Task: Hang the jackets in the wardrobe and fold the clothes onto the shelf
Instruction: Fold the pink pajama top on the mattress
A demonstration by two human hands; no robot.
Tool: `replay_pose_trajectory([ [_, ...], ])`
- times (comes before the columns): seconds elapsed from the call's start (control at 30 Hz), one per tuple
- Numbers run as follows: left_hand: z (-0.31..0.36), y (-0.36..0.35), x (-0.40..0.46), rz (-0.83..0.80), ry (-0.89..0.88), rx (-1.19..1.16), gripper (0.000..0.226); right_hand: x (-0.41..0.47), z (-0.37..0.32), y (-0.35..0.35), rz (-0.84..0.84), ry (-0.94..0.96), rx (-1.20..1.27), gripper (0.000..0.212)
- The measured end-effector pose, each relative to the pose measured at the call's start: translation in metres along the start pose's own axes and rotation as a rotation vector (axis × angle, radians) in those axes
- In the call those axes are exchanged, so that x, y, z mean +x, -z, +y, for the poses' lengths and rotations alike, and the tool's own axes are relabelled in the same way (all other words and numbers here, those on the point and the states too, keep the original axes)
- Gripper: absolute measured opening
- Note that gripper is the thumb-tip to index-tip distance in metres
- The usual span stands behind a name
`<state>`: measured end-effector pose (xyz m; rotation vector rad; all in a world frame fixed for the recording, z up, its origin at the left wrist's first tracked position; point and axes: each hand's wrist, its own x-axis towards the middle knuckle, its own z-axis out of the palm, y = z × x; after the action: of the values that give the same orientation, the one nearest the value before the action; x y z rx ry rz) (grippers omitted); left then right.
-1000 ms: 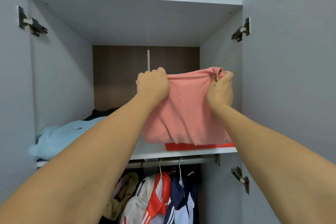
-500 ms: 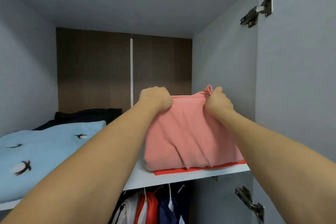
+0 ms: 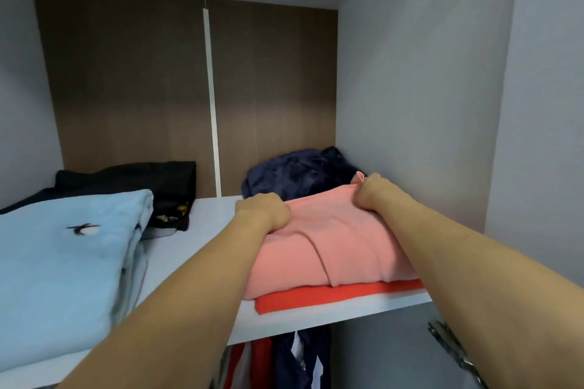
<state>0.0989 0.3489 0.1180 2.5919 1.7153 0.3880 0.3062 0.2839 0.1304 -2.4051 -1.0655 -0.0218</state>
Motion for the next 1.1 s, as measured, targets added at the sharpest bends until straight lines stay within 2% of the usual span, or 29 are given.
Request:
replay_pose_trajectory([
  [0.13, -0.002, -0.007, 0.0, 0.043, 0.078, -0.053, 0.04, 0.004, 0.0, -0.001, -0.101, -0.058, -0.029, 0.062],
  [0.2, -0.003, 0.0, -0.002, 0.086, 0.109, -0.018, 0.051, -0.001, 0.0, 0.004, -0.118, -0.098, -0.029, 0.067],
  [0.3, -0.007, 0.015, -0.01, 0.114, 0.046, -0.012, 0.06, -0.011, -0.004, 0.016, -0.082, -0.074, -0.094, 0.068],
  [0.43, -0.005, 0.025, -0.028, -0.049, -0.137, -0.191, 0.06, -0.033, -0.007, 0.035, 0.023, 0.124, -0.291, 0.059],
  [0.5, -0.001, 0.022, -0.041, -0.163, -0.21, -0.151, 0.068, -0.043, -0.005, 0.04, -0.007, 0.233, -0.351, 0.057],
  [0.57, 0.003, 0.015, -0.052, -0.233, -0.262, -0.079, 0.078, -0.05, -0.001, 0.04, -0.108, 0.287, -0.362, 0.062],
  [0.73, 0.011, -0.003, -0.068, -0.252, -0.208, -0.053, 0.075, -0.054, 0.018, 0.022, -0.266, 0.249, -0.27, 0.066],
  [0.87, 0.016, -0.018, -0.068, -0.269, -0.14, -0.013, 0.068, -0.044, 0.02, 0.008, -0.295, 0.21, -0.253, 0.069],
  [1.1, 0.015, -0.021, -0.059, -0.328, -0.128, -0.053, 0.068, -0.03, 0.022, -0.002, -0.306, 0.193, -0.232, 0.071],
])
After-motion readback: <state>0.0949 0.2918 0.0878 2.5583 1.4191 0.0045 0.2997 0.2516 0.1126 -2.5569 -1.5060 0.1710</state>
